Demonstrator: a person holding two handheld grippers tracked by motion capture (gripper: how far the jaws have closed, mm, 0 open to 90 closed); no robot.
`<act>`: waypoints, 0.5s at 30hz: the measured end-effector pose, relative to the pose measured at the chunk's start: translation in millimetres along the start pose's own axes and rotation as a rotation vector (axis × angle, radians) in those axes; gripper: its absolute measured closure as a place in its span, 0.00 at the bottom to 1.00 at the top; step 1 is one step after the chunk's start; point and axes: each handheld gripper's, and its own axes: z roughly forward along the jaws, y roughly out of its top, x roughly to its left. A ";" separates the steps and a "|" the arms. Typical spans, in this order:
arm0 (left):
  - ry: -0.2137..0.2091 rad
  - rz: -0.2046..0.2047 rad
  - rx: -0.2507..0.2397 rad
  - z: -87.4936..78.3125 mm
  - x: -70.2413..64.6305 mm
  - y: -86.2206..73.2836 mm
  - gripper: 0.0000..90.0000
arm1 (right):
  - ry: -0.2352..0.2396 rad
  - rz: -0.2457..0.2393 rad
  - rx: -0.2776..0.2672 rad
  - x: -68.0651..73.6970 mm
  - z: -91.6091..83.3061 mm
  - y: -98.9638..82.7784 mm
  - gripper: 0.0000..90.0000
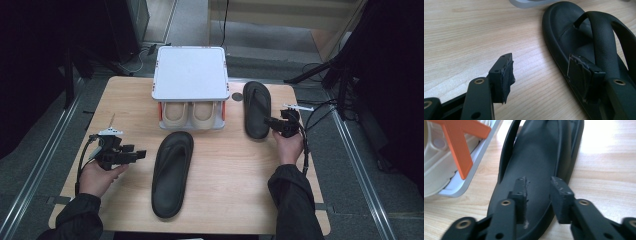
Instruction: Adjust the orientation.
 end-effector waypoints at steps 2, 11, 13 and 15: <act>-0.002 -0.006 0.002 -1.3 1.1 -1.3 0.42 | 0.011 0.002 -0.018 -2.0 0.3 1.6 0.66; 0.021 -0.025 -0.005 -8.8 3.5 -10.9 0.42 | -0.010 -0.015 -0.018 -5.0 5.9 9.4 0.63; 0.021 -0.029 -0.008 -10.6 4.3 -12.2 0.42 | -0.012 -0.017 -0.022 -6.6 7.0 10.8 0.63; 0.026 -0.035 -0.012 -11.3 5.1 -13.1 0.42 | -0.022 -0.013 -0.014 -8.7 9.2 11.6 0.61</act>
